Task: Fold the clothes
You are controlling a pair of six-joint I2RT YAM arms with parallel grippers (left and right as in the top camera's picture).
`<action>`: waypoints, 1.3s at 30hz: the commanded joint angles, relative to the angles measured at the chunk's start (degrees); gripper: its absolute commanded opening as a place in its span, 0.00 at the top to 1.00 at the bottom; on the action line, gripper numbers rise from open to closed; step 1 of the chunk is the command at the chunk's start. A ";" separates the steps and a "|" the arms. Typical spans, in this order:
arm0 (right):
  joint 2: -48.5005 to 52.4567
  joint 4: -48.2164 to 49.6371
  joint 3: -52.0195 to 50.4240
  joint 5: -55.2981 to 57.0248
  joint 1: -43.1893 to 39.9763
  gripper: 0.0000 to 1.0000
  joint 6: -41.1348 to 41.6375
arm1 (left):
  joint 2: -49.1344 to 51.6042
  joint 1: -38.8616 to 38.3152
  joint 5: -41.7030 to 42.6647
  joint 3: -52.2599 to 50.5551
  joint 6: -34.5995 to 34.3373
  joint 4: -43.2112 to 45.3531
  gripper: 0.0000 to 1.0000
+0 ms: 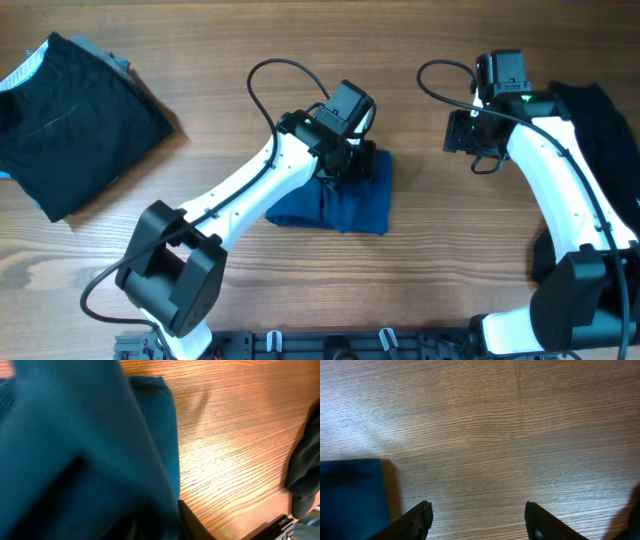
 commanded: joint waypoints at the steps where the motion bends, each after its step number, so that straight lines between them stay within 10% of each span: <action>1: 0.13 -0.02 0.50 -2.43 -0.09 0.32 -0.59 | -0.22 -0.26 7.74 0.87 3.87 3.13 0.37; 9: 0.13 1.01 0.48 -47.39 0.59 0.31 -21.68 | -13.55 22.16 10.75 2.21 10.86 -0.15 0.25; 16: 2.05 7.30 -0.61 -52.61 13.14 0.31 -21.46 | -11.43 38.69 10.75 1.97 10.08 -8.09 0.23; 20: 6.38 14.60 -0.61 -49.59 21.81 0.29 -19.02 | -9.73 39.82 10.27 1.97 10.19 -10.43 0.19; 29: 12.20 -0.83 -0.55 4.87 14.08 0.35 8.92 | -9.64 39.82 6.84 1.97 10.36 -12.04 0.18; 39: 5.81 -3.34 0.92 -12.44 6.97 0.37 -0.59 | -7.85 36.28 6.84 1.97 10.80 -11.30 0.12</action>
